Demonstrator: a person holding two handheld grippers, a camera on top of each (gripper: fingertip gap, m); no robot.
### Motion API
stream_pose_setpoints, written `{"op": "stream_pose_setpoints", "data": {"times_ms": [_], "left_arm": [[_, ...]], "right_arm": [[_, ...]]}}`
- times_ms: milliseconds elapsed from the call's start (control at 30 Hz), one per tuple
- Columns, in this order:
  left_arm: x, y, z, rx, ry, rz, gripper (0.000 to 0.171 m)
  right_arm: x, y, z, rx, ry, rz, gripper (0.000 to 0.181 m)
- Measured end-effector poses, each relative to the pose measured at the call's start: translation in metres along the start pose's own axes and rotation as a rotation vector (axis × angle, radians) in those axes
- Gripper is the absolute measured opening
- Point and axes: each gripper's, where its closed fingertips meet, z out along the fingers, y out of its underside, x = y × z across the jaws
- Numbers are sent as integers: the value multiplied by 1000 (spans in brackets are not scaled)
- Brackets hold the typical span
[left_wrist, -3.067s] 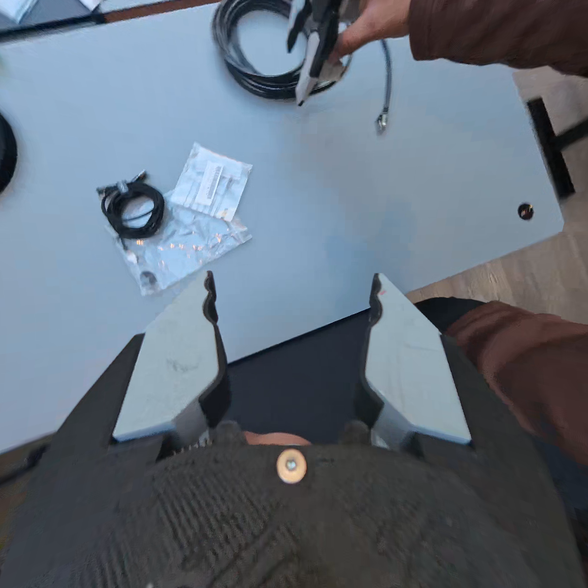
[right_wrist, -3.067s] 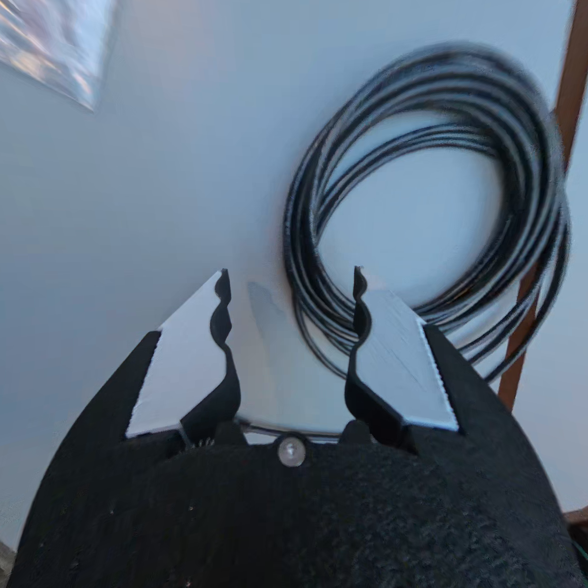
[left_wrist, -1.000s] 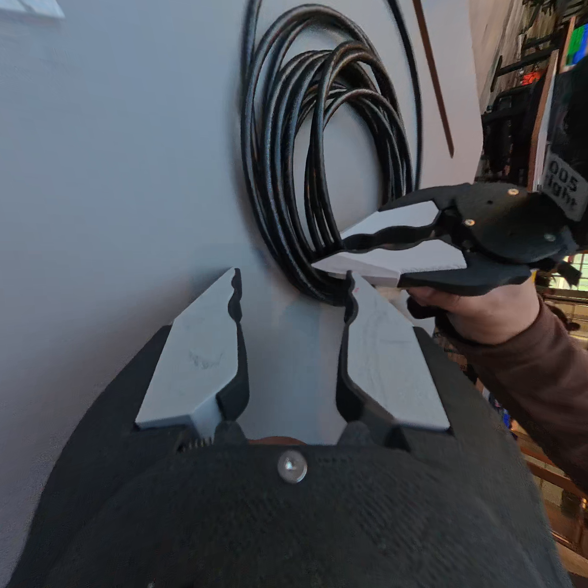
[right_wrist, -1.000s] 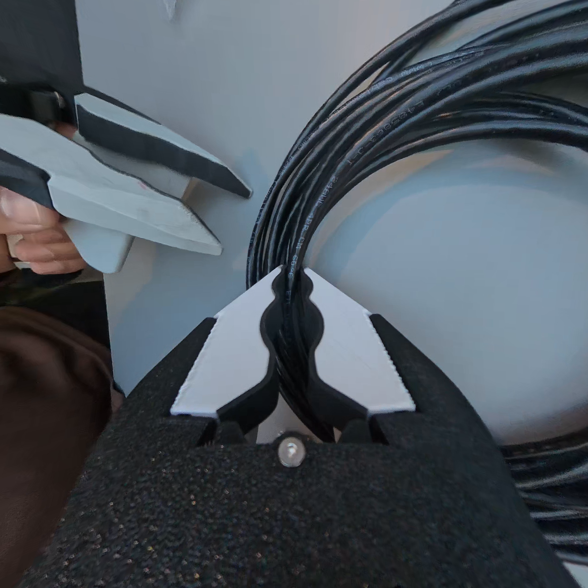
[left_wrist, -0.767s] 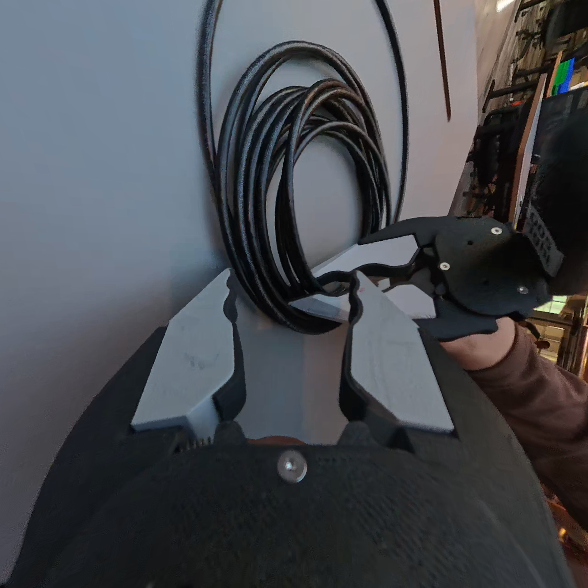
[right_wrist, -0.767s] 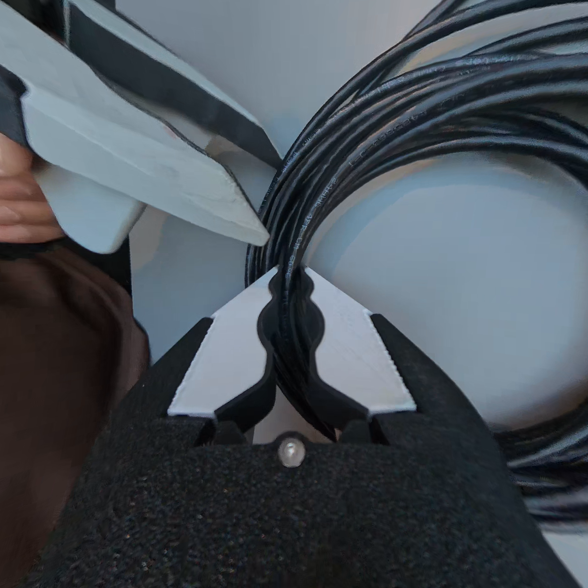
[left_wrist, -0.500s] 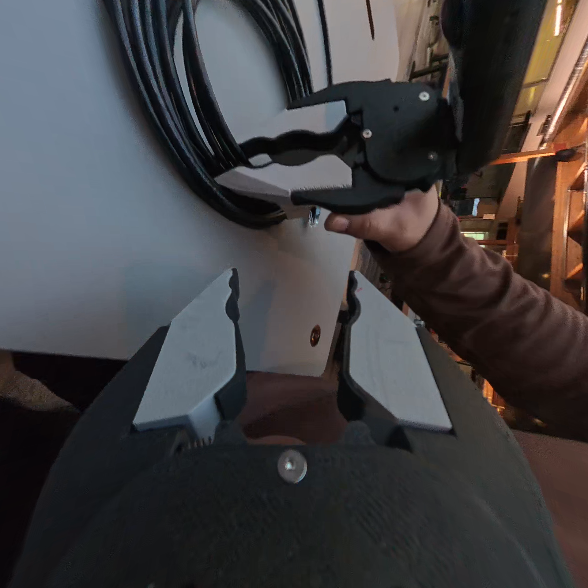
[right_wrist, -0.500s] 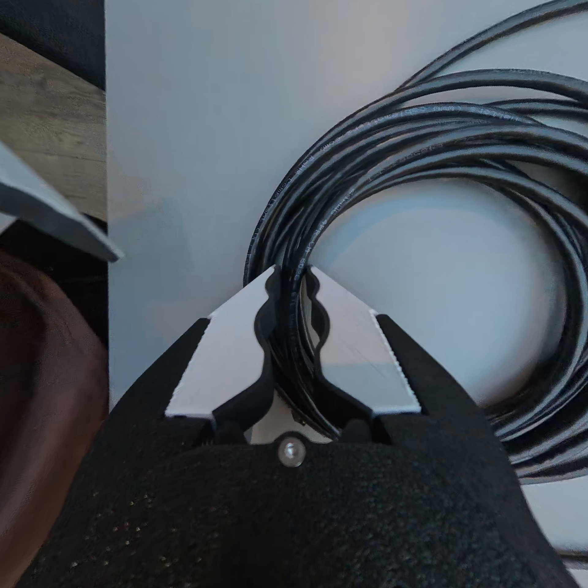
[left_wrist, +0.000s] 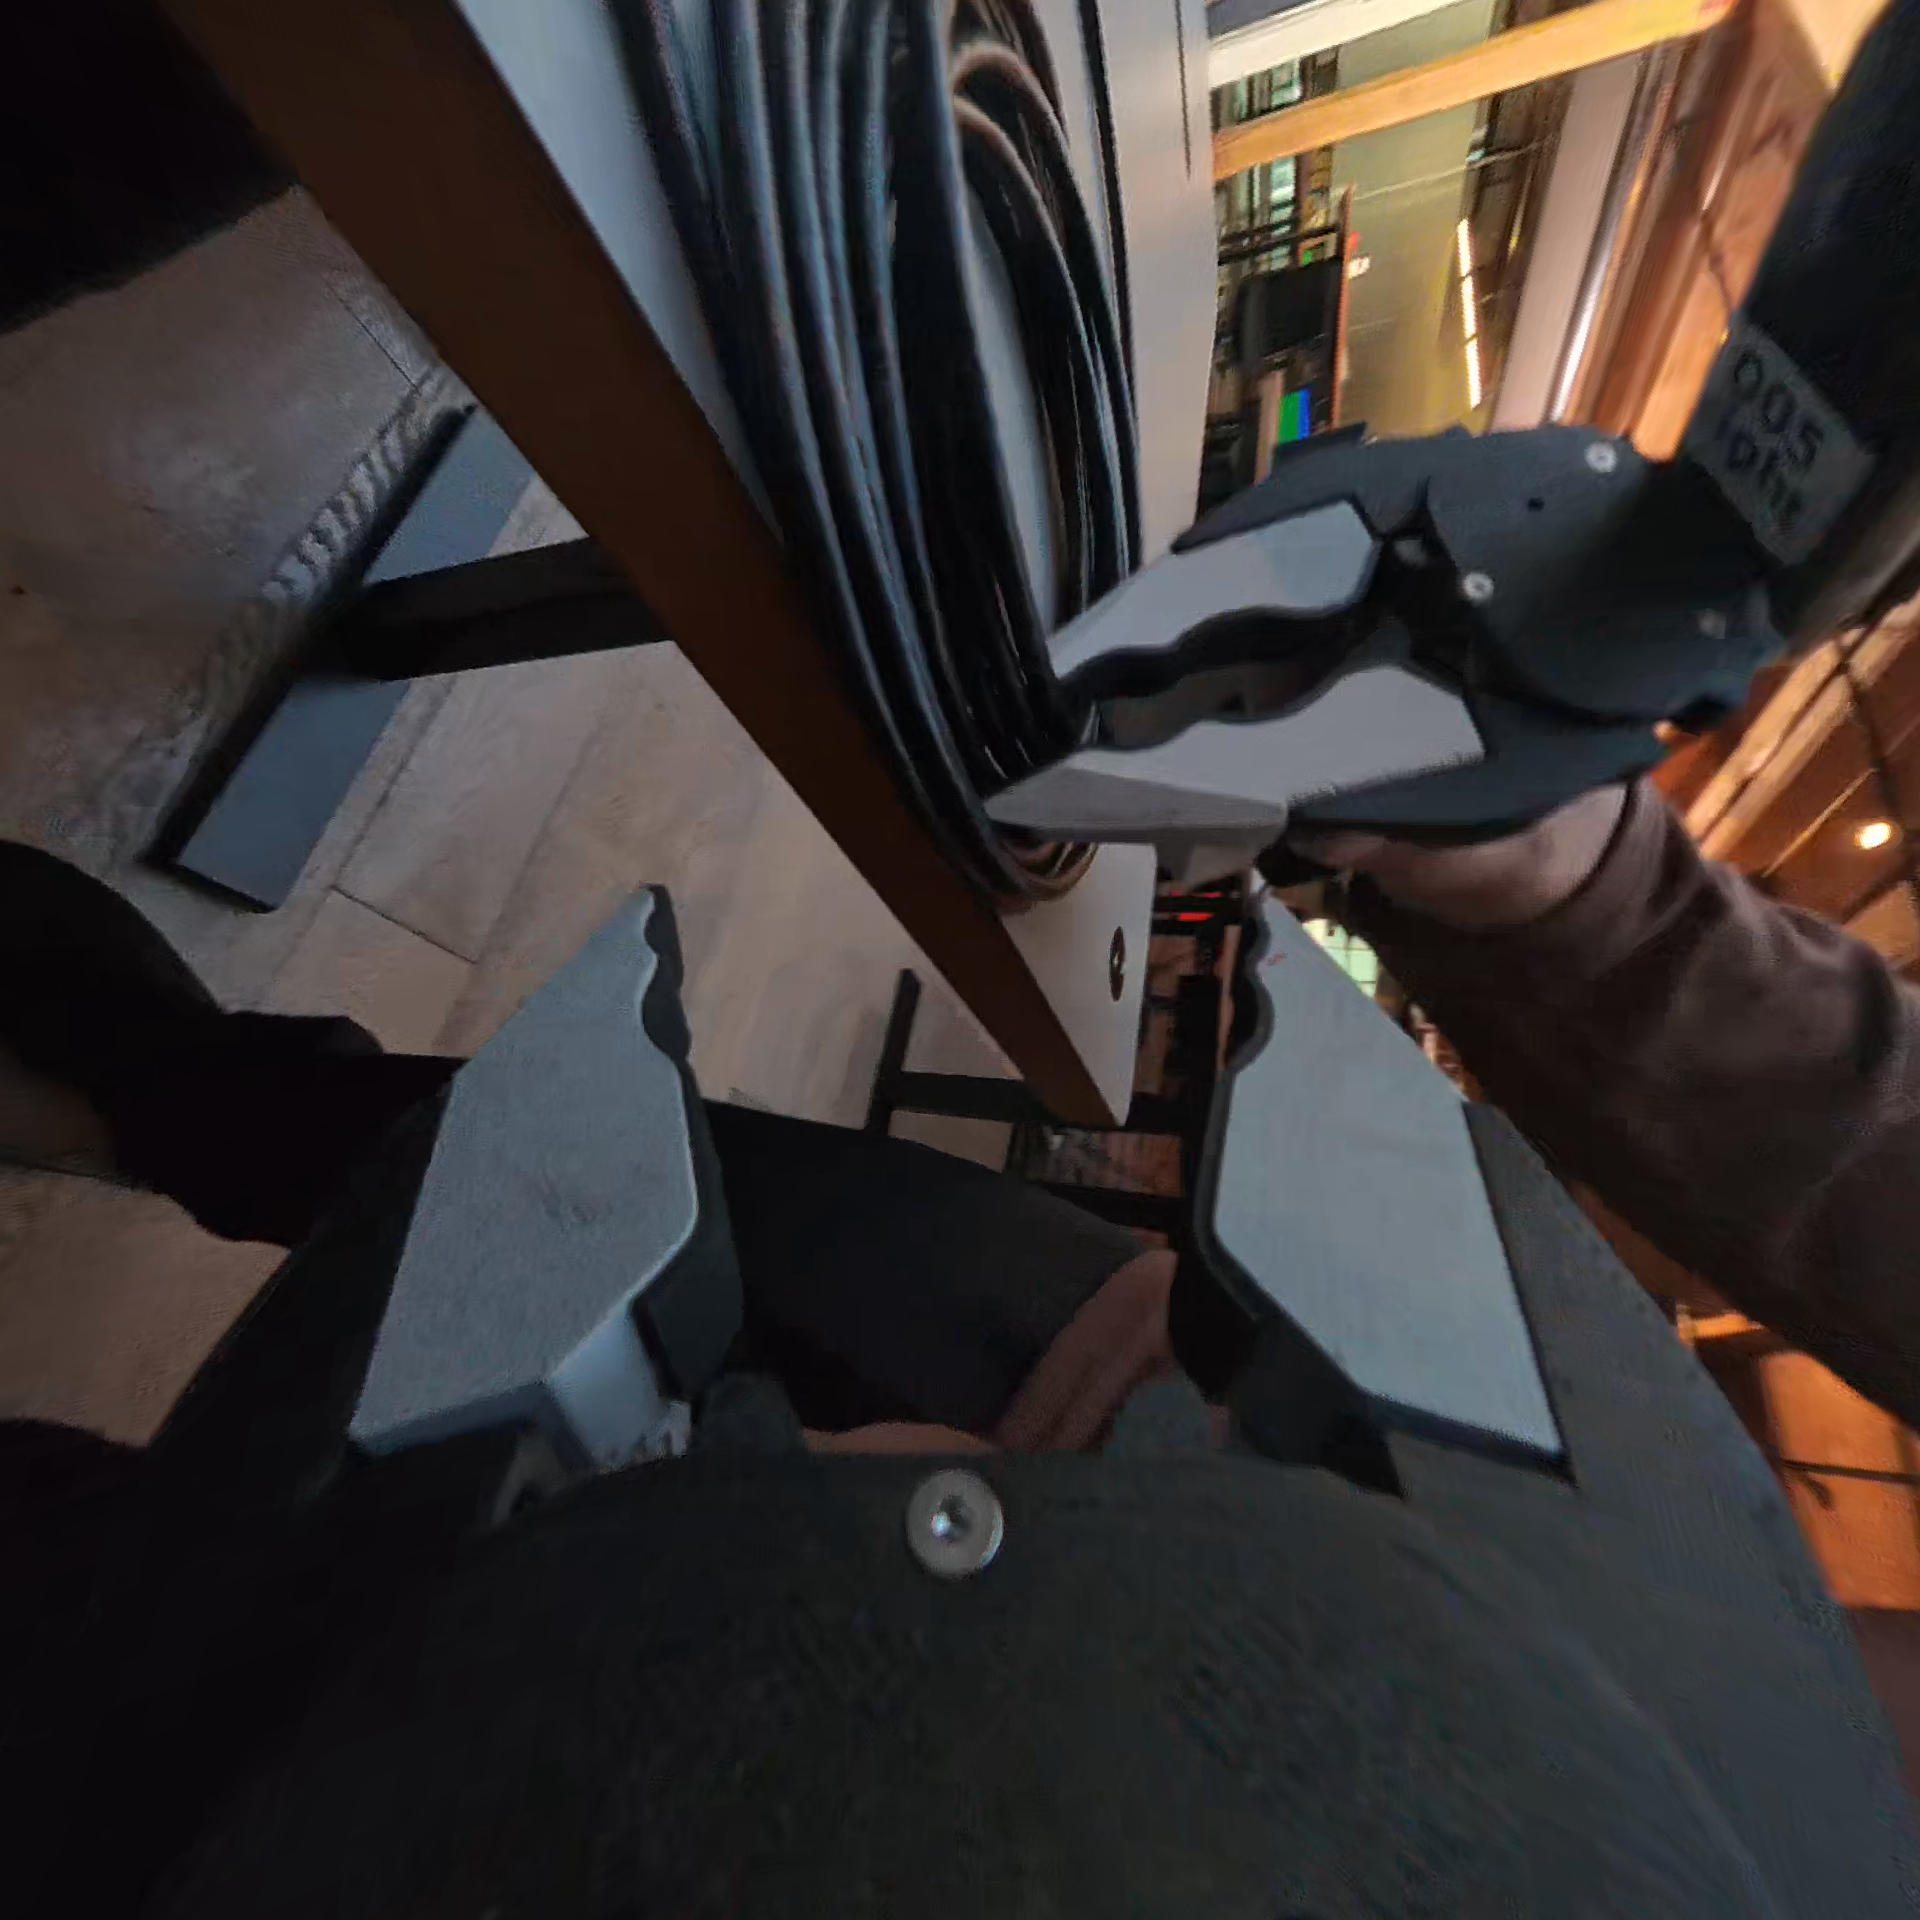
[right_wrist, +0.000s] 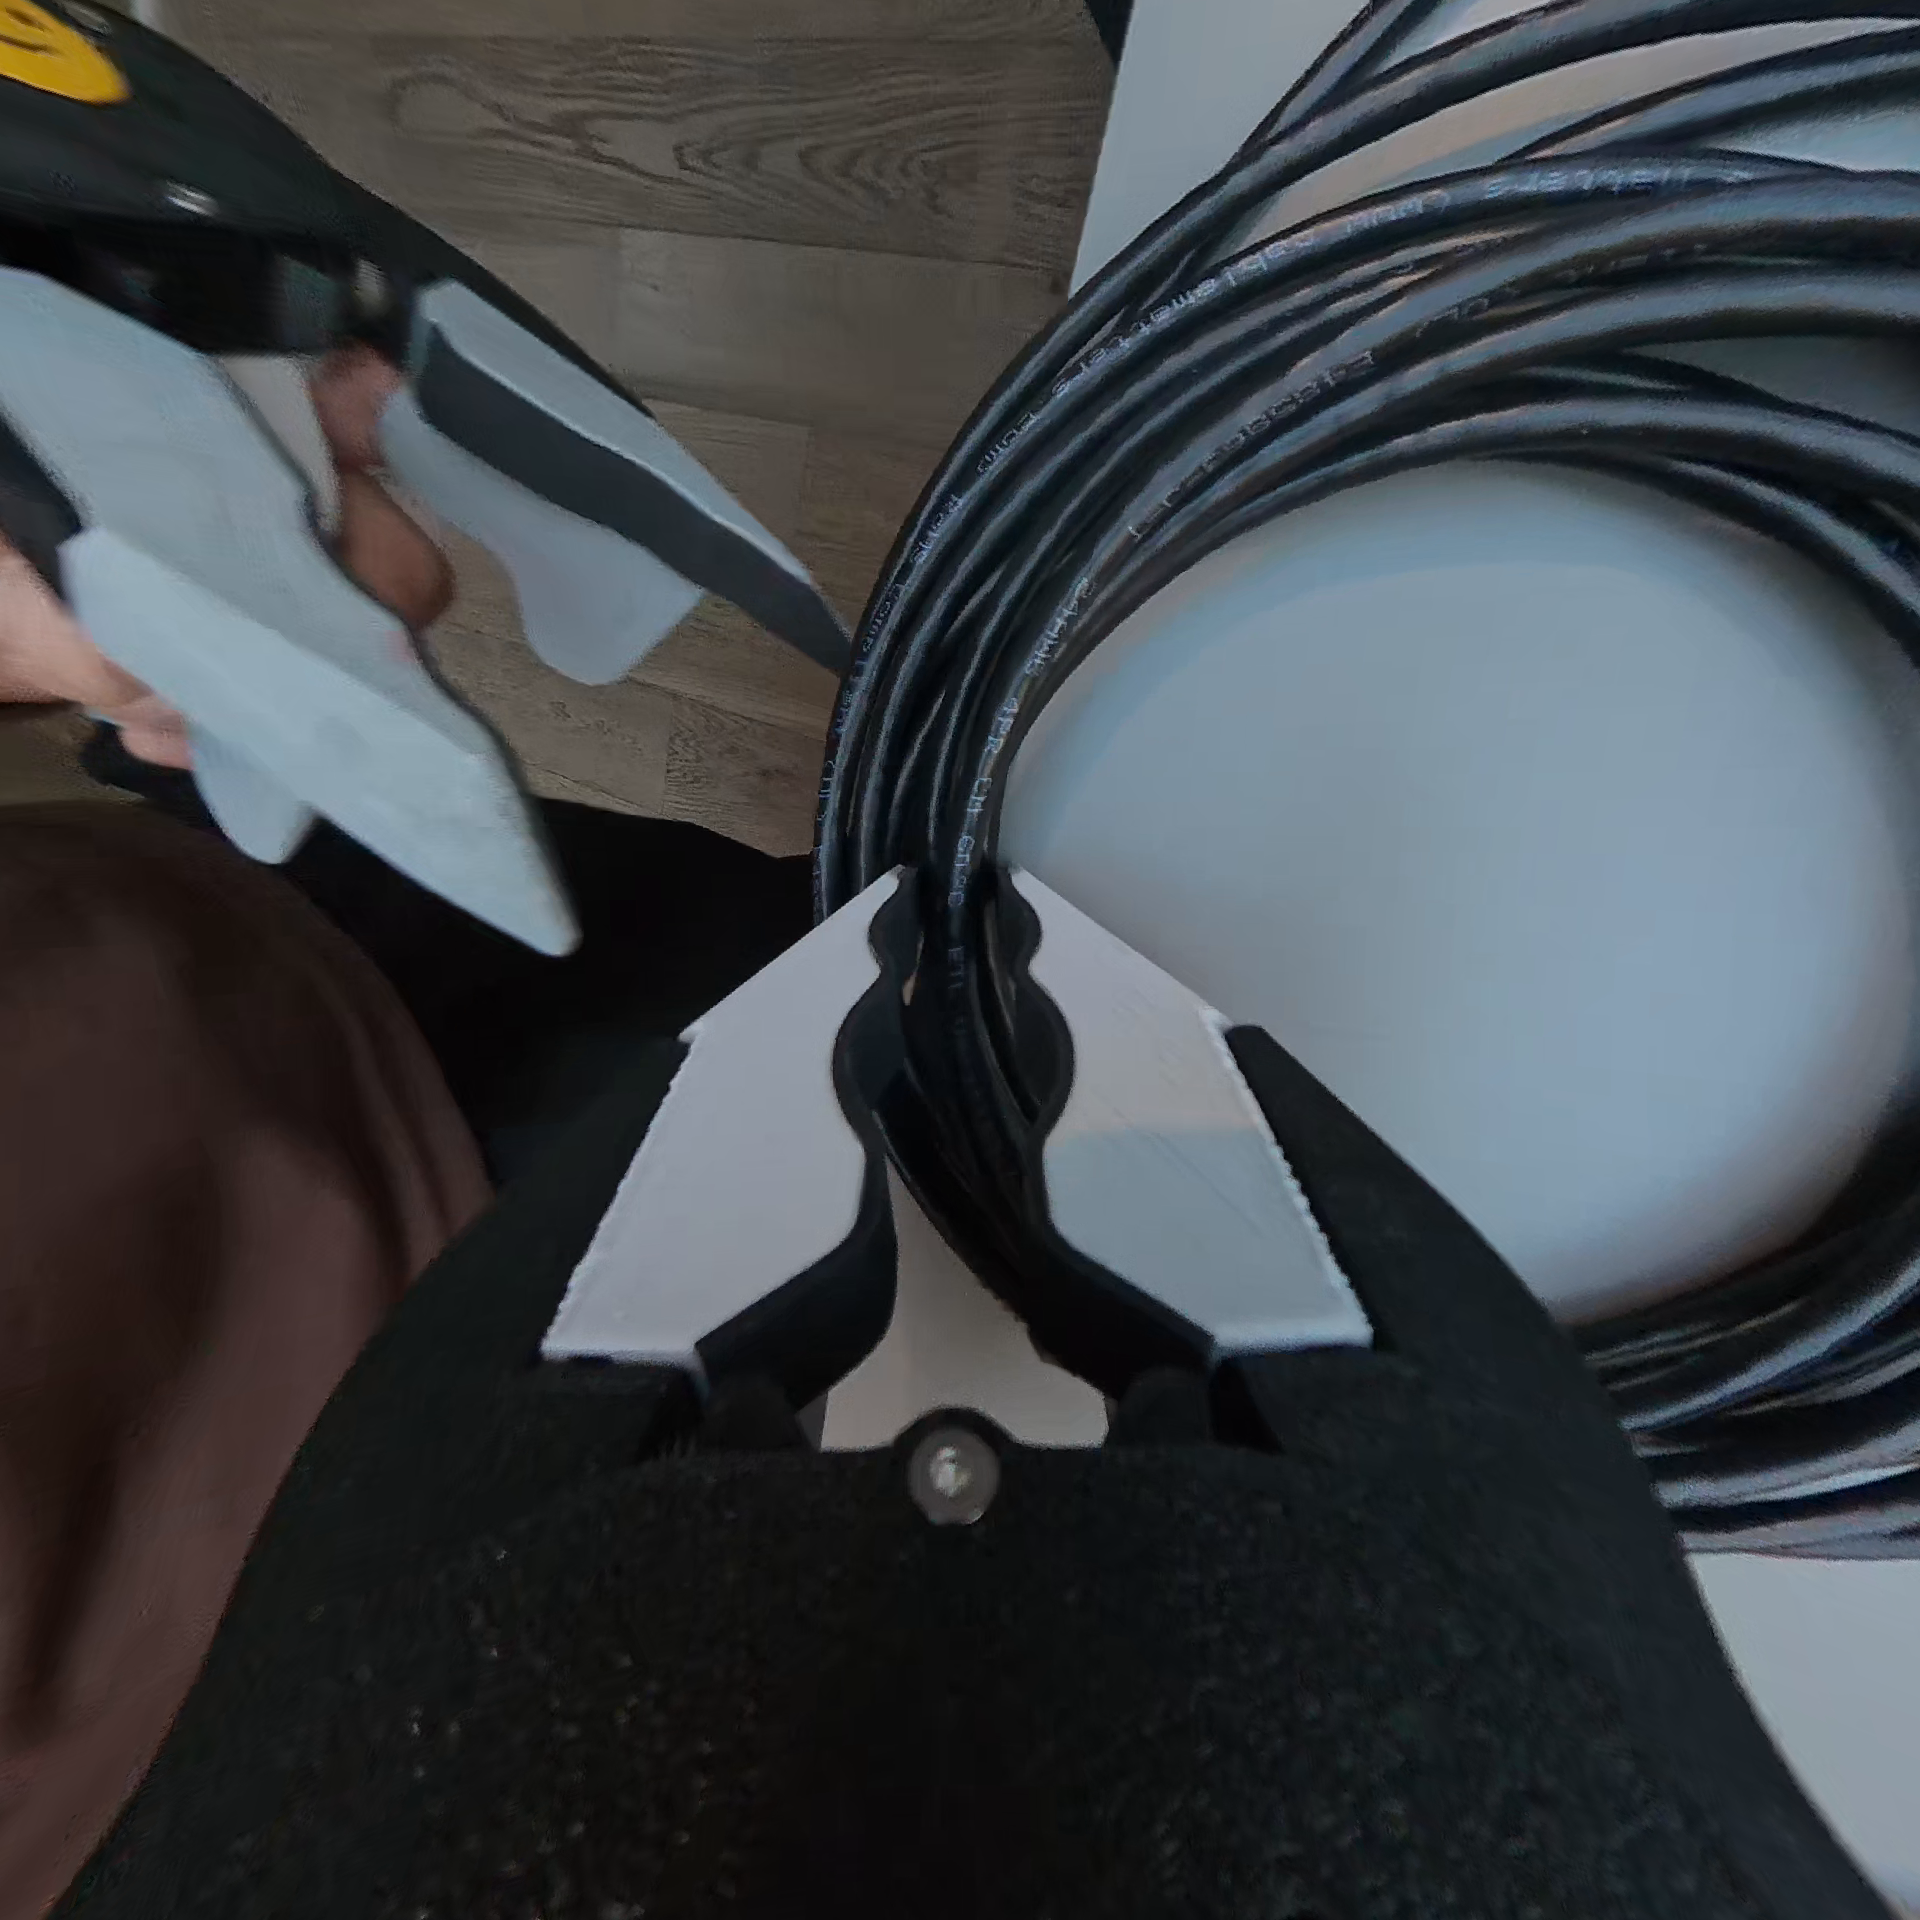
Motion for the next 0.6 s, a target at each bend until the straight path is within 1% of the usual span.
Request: {"op": "stream_pose_setpoints", "data": {"times_ms": [33,67,100,167,200,233,267,333,367,400,433,533,600], "left_arm": [[-3,-5,6,16,30,-47,109],[-3,-13,11,45,72,-82,112],[1,-21,15,71,125,-112,111],[5,-33,22,98,193,-184,101],[3,-35,26,92,175,-206,96],[-4,-31,30,73,119,-207,82],[-13,-26,32,55,48,-199,61],[-20,-17,33,37,-22,-179,39],[-20,-12,32,29,-36,-169,22],[-17,-12,30,54,-37,-163,15],[-15,-10,29,73,-51,-172,14],[-7,-6,26,101,-143,-88,13],[7,-10,21,130,-236,-20,13]], "right_arm": [[-3,2,1,-11,4,-2,13],[-7,6,1,-28,-3,-14,13],[-12,10,2,-46,-20,-32,13],[-24,21,4,-77,-60,-79,13],[-28,26,6,-91,-71,-113,13],[-31,30,6,-94,-70,-147,13],[-34,31,6,-83,-63,-179,13],[-36,32,4,-55,-41,-256,14],[-35,31,1,-36,-31,-282,17],[-34,31,-4,-14,-28,-294,25],[-32,31,-10,12,-29,-299,31],[-24,33,-39,127,-55,-308,35],[-20,43,-62,197,-100,-305,35]]}}
